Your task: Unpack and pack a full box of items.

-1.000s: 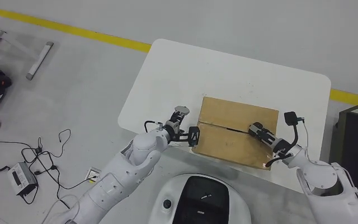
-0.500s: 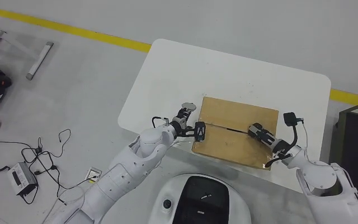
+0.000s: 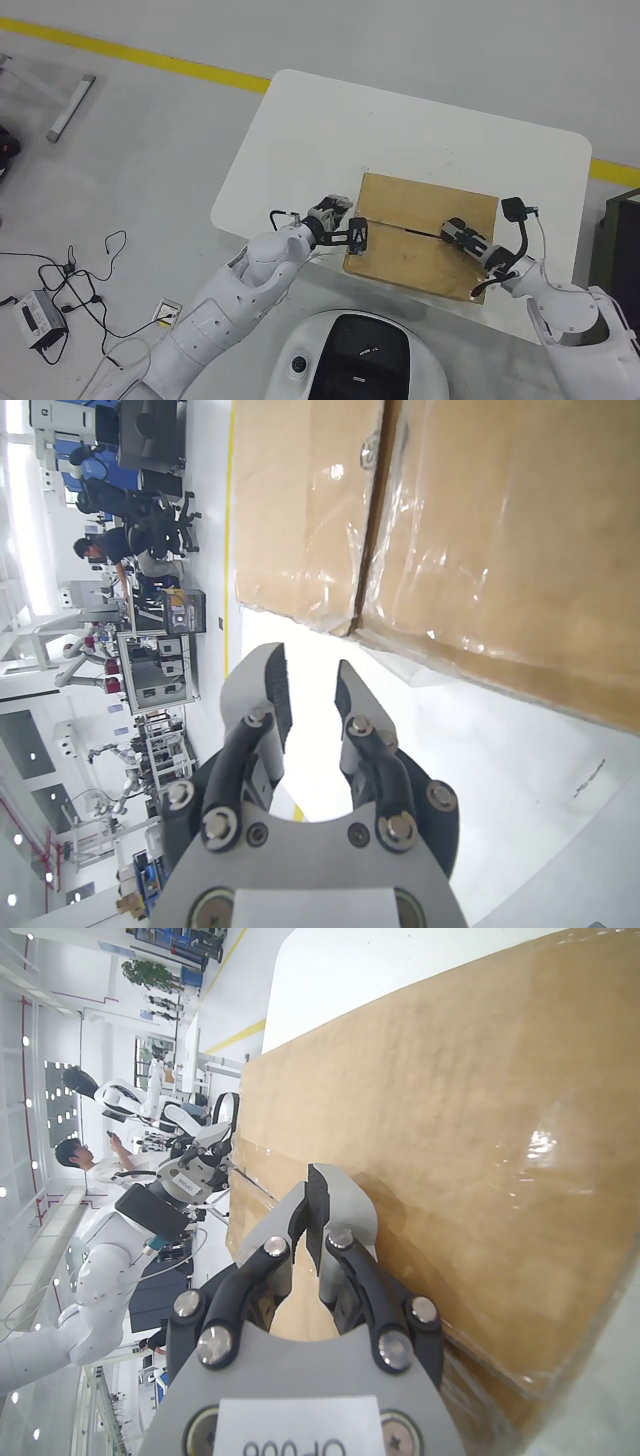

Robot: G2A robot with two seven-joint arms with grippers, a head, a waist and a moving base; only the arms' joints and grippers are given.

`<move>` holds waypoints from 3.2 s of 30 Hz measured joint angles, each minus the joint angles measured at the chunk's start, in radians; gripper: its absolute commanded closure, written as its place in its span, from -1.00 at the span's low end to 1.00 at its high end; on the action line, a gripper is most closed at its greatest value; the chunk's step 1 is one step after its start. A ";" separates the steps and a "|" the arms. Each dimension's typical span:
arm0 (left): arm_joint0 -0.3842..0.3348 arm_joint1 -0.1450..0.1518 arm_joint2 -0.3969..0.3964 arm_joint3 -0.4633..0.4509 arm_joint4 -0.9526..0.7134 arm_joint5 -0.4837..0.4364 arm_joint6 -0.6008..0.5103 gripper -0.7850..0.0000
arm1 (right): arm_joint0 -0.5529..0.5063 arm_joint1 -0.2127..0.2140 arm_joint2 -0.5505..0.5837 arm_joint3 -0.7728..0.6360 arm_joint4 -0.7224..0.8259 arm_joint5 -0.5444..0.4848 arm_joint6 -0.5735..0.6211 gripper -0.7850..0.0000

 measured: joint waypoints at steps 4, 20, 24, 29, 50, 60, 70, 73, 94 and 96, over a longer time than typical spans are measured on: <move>0.014 0.002 -0.016 -0.016 0.003 -0.001 0.000 1.00 | 0.003 -0.001 -0.004 0.002 -0.004 0.001 0.000 1.00; 0.092 0.016 -0.080 -0.010 -0.015 -0.071 0.000 -1.00 | 0.016 -0.001 0.005 0.030 -0.009 0.007 -0.006 1.00; 0.094 0.012 -0.073 -0.002 -0.044 -0.079 0.009 -1.00 | 0.023 -0.001 0.011 0.033 -0.006 0.007 -0.003 1.00; 0.067 0.000 -0.041 0.008 -0.065 -0.064 0.019 -1.00 | 0.034 0.001 0.029 0.050 -0.015 0.001 0.001 1.00; 0.015 -0.028 -0.015 0.023 -0.200 -0.103 0.014 0.27 | 0.093 0.001 0.037 0.121 -0.025 -0.006 -0.003 1.00; 0.017 -0.026 -0.044 -0.023 -0.230 -0.111 0.023 0.47 | 0.106 -0.002 0.024 0.134 -0.023 -0.003 -0.006 1.00; 0.053 -0.007 -0.076 -0.086 -0.185 -0.226 0.041 -1.00 | 0.135 -0.003 0.026 0.179 -0.027 -0.002 -0.012 1.00; 0.069 -0.001 -0.093 -0.115 -0.185 -0.243 0.047 -1.00 | 0.151 -0.003 0.026 0.201 -0.031 0.001 -0.016 1.00; -0.058 -0.034 0.024 -0.051 -0.189 -0.180 0.068 -0.73 | 0.181 0.000 0.060 0.197 -0.016 -0.001 -0.016 1.00; -0.069 -0.039 0.036 -0.037 -0.193 -0.172 0.062 -0.67 | 0.175 0.000 0.060 0.189 -0.016 -0.002 -0.014 1.00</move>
